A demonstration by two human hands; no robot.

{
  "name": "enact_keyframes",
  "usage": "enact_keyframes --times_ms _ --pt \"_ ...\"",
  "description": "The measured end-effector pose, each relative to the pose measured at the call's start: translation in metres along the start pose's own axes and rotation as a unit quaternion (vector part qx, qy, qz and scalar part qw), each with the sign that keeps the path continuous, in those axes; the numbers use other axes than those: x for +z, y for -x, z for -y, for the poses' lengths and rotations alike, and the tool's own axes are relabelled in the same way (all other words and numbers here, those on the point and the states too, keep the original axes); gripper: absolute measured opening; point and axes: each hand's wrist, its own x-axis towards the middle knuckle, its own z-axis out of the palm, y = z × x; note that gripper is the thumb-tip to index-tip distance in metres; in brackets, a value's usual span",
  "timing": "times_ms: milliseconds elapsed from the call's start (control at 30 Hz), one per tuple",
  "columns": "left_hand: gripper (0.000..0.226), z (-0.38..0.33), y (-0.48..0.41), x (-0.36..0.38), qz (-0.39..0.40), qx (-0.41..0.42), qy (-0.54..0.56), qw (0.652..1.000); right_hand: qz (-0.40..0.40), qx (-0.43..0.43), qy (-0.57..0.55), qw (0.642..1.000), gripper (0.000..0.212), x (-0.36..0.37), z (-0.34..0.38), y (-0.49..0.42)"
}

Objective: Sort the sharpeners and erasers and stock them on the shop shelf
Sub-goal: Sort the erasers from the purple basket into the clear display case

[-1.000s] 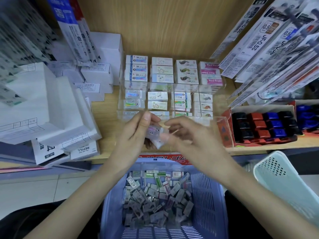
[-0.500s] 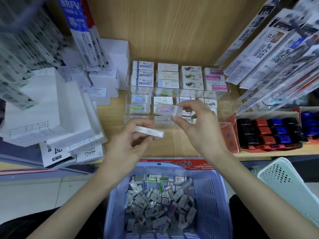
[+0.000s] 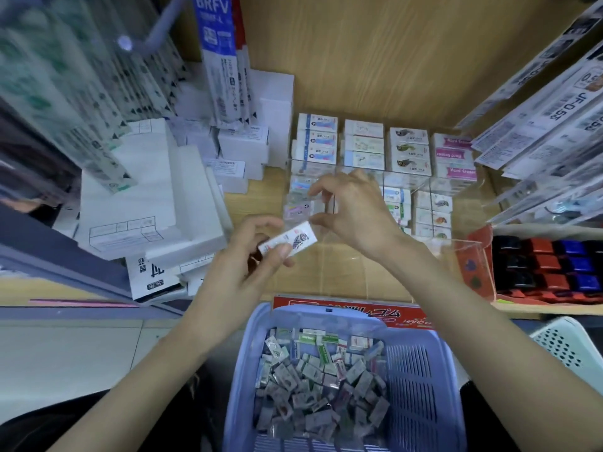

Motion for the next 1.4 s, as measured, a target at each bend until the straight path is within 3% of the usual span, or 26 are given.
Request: enact_keyframes --times_ms 200,467,533,633,733,800,1000,1133,1200,1267,1400 --pt "0.015 -0.009 -0.003 -0.003 0.014 -0.033 0.136 0.990 0.020 0.000 -0.020 1.000 0.017 -0.003 -0.006 -0.002" --pt "0.028 0.004 -0.005 0.005 0.029 -0.076 0.120 0.989 0.089 -0.040 0.072 0.993 0.024 0.002 -0.010 -0.009" --pt "0.028 0.004 -0.008 0.007 0.024 -0.060 0.103 0.993 0.086 -0.041 0.020 0.995 0.028 -0.001 -0.012 0.000" --pt "0.030 0.003 -0.013 0.016 0.002 -0.037 0.062 0.997 0.015 -0.006 -0.167 0.986 0.022 -0.013 -0.009 0.031" --pt "0.033 -0.004 -0.019 0.029 -0.015 -0.015 0.021 1.000 0.035 -0.007 -0.271 0.962 0.040 -0.029 -0.014 0.072" --pt "0.035 -0.013 -0.021 0.043 -0.001 -0.011 -0.009 1.000 0.035 -0.042 -0.230 0.972 0.038 -0.035 -0.026 0.093" --pt "0.039 -0.037 -0.027 0.086 0.052 0.047 -0.066 0.995 -0.073 -0.053 -0.116 0.989 0.027 -0.050 -0.072 0.112" --pt "0.069 -0.005 -0.032 0.098 0.063 0.104 -0.278 0.953 -0.188 0.102 -0.086 0.973 0.021 -0.055 -0.110 0.113" --pt "0.079 0.007 -0.031 0.098 0.102 0.088 -0.372 0.919 -0.198 0.149 -0.017 0.969 0.023 -0.054 -0.128 0.112" --pt "0.083 0.013 -0.028 0.098 0.120 0.084 -0.412 0.899 -0.182 0.143 0.051 0.972 0.023 -0.050 -0.139 0.109" --pt "0.090 0.009 -0.027 0.098 0.124 0.073 -0.412 0.900 -0.156 0.126 0.106 0.974 0.013 -0.041 -0.142 0.095"
